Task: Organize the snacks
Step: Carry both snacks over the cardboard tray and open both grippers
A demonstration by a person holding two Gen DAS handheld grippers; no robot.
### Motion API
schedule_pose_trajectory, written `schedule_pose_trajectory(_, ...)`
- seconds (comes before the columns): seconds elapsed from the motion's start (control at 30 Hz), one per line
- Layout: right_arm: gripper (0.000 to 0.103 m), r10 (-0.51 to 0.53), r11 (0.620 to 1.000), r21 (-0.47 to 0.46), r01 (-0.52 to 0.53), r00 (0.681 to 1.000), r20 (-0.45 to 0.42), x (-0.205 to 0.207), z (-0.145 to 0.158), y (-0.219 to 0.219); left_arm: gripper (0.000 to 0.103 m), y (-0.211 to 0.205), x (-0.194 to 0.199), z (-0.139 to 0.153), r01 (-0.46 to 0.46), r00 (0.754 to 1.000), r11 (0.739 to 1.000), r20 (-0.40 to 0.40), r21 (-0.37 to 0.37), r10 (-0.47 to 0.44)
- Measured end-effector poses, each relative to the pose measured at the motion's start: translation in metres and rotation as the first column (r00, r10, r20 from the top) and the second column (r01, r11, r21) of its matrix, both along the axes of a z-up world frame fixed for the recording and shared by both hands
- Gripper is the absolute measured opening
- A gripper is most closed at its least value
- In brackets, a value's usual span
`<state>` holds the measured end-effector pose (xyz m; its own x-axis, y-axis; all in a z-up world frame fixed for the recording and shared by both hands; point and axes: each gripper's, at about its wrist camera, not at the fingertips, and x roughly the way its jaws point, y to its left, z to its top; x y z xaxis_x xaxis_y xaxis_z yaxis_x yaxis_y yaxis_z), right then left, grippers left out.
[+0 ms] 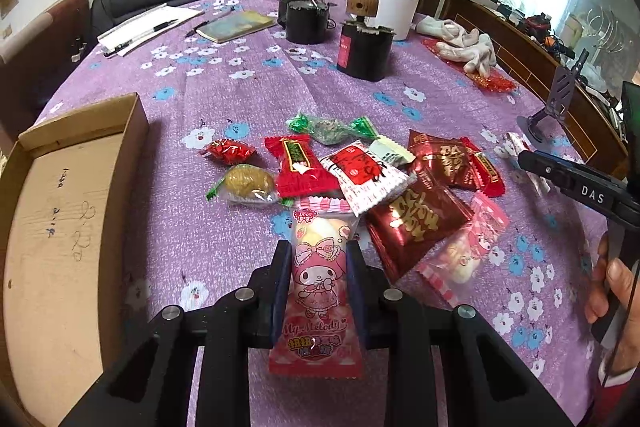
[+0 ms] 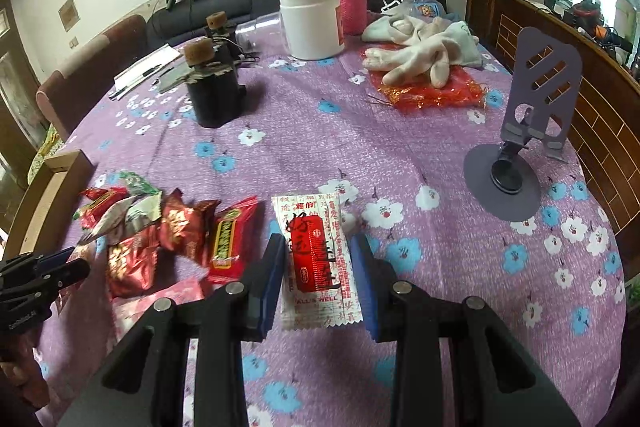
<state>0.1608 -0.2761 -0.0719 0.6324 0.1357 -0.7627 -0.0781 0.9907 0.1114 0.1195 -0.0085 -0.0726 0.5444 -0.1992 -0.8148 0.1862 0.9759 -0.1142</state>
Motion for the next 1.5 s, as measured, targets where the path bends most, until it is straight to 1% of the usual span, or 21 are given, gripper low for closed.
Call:
schedule_pose_trajectory(0.2, 0.033, 0.009, 1.0, 0.019, -0.009, 1.0, 0.008, -0.016, 0.006, 0.004, 0.027, 0.003, -0.014, 0.012, -0.008, 1.0, 1.0, 0.03, -0.021, 0.009)
schedule_pose_trajectory(0.43, 0.033, 0.042, 0.998, 0.042, -0.044, 0.998, 0.046, -0.04, 0.025, 0.021, 0.027, 0.016, -0.033, 0.029, -0.026, 0.997, 0.999, 0.066, -0.048, 0.029)
schedule_pose_trajectory(0.63, 0.033, 0.104, 0.992, 0.067, -0.109, 0.992, 0.071, -0.057, 0.039, 0.052, 0.028, 0.033, -0.052, 0.043, -0.073, 0.991, 0.996, 0.108, -0.046, 0.078)
schedule_pose_trajectory(0.83, 0.033, 0.195, 0.975, 0.085, -0.203, 0.976, 0.097, -0.075, 0.05, 0.097, 0.028, 0.068, -0.074, 0.054, -0.157, 0.978, 0.987, 0.135, -0.043, 0.162)
schedule_pose_trajectory(1.0, 0.033, 0.284, 0.951, 0.1, -0.294, 0.953, 0.104, -0.089, 0.056, 0.142, 0.028, 0.099, -0.089, 0.058, -0.23, 0.961, 0.973, 0.152, -0.029, 0.232)
schedule_pose_trajectory(1.17, 0.033, 0.381, 0.911, 0.125, -0.393, 0.918, 0.107, -0.099, 0.059, 0.193, 0.028, 0.137, -0.103, 0.06, -0.308, 0.938, 0.951, 0.161, -0.022, 0.307)
schedule_pose_trajectory(1.23, 0.033, 0.435, 0.882, 0.149, -0.446, 0.894, 0.103, -0.103, 0.06, 0.219, 0.028, 0.157, -0.108, 0.059, -0.345, 0.925, 0.938, 0.159, -0.024, 0.344)
schedule_pose_trajectory(1.27, 0.033, 0.452, 0.874, 0.147, -0.463, 0.886, 0.102, -0.104, 0.06, 0.23, 0.028, 0.164, -0.11, 0.059, -0.358, 0.921, 0.934, 0.156, -0.025, 0.357)
schedule_pose_trajectory(1.33, 0.033, 0.504, 0.848, 0.131, -0.514, 0.857, 0.104, -0.109, 0.059, 0.258, 0.028, 0.182, -0.112, 0.056, -0.389, 0.91, 0.921, 0.146, -0.024, 0.388)
schedule_pose_trajectory(1.43, 0.033, 0.554, 0.818, 0.12, -0.562, 0.827, 0.094, -0.114, 0.054, 0.291, 0.028, 0.208, -0.114, 0.05, -0.432, 0.894, 0.902, 0.129, -0.013, 0.43)
schedule_pose_trajectory(1.5, 0.033, 0.583, 0.801, 0.111, -0.589, 0.808, 0.082, -0.116, 0.049, 0.311, 0.028, 0.217, -0.114, 0.046, -0.443, 0.889, 0.896, 0.12, -0.008, 0.441)
